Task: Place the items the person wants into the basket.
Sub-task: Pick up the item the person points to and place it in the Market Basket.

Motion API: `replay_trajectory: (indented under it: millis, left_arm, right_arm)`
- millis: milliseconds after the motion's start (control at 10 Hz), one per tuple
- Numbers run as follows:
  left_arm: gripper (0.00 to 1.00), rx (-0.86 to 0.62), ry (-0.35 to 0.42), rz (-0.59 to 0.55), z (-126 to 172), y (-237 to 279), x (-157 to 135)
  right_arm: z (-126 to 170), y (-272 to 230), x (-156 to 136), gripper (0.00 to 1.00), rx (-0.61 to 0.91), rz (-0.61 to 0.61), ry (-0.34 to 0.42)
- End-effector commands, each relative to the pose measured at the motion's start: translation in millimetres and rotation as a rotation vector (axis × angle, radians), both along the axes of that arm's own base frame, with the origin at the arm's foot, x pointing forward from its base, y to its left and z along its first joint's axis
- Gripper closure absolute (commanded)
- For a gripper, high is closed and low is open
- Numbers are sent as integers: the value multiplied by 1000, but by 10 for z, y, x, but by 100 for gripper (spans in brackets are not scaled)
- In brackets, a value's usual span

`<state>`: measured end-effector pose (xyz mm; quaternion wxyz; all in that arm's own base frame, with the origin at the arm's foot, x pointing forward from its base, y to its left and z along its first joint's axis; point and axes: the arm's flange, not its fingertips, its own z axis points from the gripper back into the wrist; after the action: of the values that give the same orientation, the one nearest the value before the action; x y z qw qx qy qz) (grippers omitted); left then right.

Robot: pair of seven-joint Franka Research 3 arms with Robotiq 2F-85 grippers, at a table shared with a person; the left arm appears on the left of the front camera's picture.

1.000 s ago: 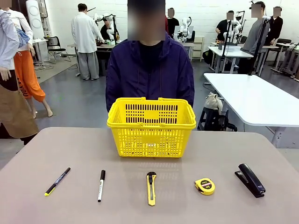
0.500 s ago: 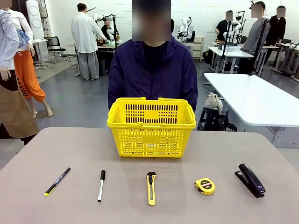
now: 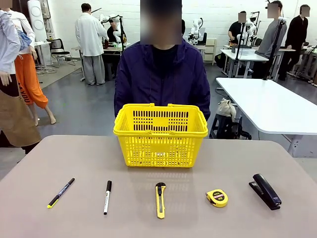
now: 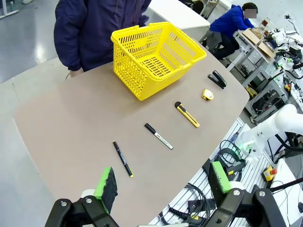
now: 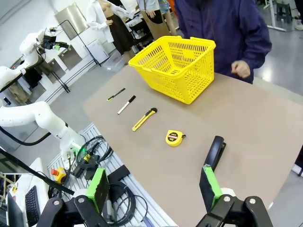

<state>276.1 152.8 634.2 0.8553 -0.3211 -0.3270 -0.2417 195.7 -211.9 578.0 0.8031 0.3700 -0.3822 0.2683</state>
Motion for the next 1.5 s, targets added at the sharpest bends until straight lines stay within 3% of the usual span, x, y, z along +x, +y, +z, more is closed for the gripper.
replay_trajectory:
  millis: [0,1100,1200,1400]
  left_arm:
    - [0,-15,-11,-12,5,23,-7]
    - [0,-15,-11,-12,5,23,-7]
    - [0,-15,-11,-12,5,23,-7]
    - [0,-15,-11,-12,5,23,-7]
  right_arm:
    - [40,-5,17,0,16,9,-21]
    - [40,-5,17,0,16,9,-21]
    - [-1,6,-2,0,-4,-1,4]
    - [151,898,351,0,-179,-19,226]
